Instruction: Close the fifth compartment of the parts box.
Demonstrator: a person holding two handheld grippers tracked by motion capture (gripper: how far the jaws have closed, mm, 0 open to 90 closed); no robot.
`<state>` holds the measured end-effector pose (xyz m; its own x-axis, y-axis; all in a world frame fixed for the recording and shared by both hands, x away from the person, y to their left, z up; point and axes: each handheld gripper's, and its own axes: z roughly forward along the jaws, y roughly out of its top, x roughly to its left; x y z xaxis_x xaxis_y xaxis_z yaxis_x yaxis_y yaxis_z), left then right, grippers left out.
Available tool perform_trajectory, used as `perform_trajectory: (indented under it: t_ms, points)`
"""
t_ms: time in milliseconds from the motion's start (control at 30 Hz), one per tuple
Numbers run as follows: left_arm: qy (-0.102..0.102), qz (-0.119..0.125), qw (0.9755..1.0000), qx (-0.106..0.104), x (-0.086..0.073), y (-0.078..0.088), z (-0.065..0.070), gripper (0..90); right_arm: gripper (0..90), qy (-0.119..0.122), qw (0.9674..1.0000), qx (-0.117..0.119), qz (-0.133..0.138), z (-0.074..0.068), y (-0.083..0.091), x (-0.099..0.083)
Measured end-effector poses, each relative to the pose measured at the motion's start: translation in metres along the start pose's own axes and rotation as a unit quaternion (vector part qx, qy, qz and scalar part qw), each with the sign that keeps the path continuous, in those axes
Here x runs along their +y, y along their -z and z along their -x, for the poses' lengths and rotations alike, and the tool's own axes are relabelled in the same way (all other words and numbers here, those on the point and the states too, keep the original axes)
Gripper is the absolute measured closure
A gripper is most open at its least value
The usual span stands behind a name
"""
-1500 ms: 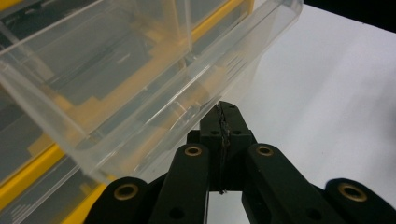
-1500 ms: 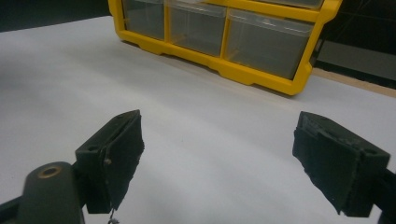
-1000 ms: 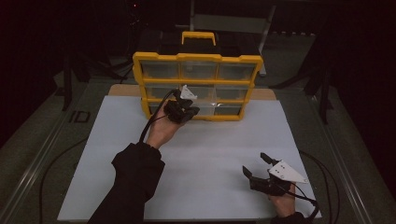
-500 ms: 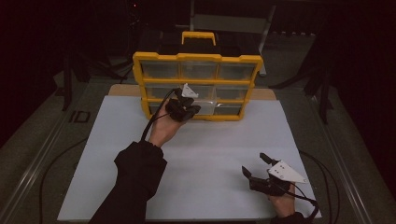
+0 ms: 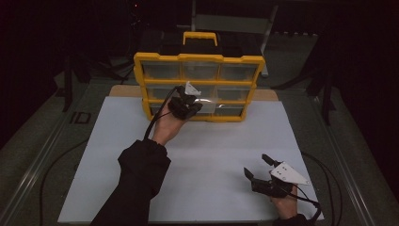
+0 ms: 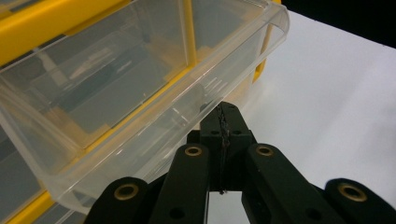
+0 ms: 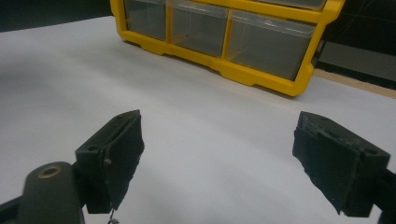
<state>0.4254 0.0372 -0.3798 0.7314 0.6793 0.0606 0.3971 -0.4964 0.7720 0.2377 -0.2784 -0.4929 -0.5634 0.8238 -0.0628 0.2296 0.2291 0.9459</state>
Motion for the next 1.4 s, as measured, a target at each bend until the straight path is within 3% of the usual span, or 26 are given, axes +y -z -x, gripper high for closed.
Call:
perform_trajectory:
  t_ms: [1400]
  points:
    - [0.028, 0.001, 0.9991, 0.031, 0.005, -0.014, -0.017, 90.0, 15.8, -0.001, 1.0, -0.001, 0.002, 0.002, 0.001, 0.0]
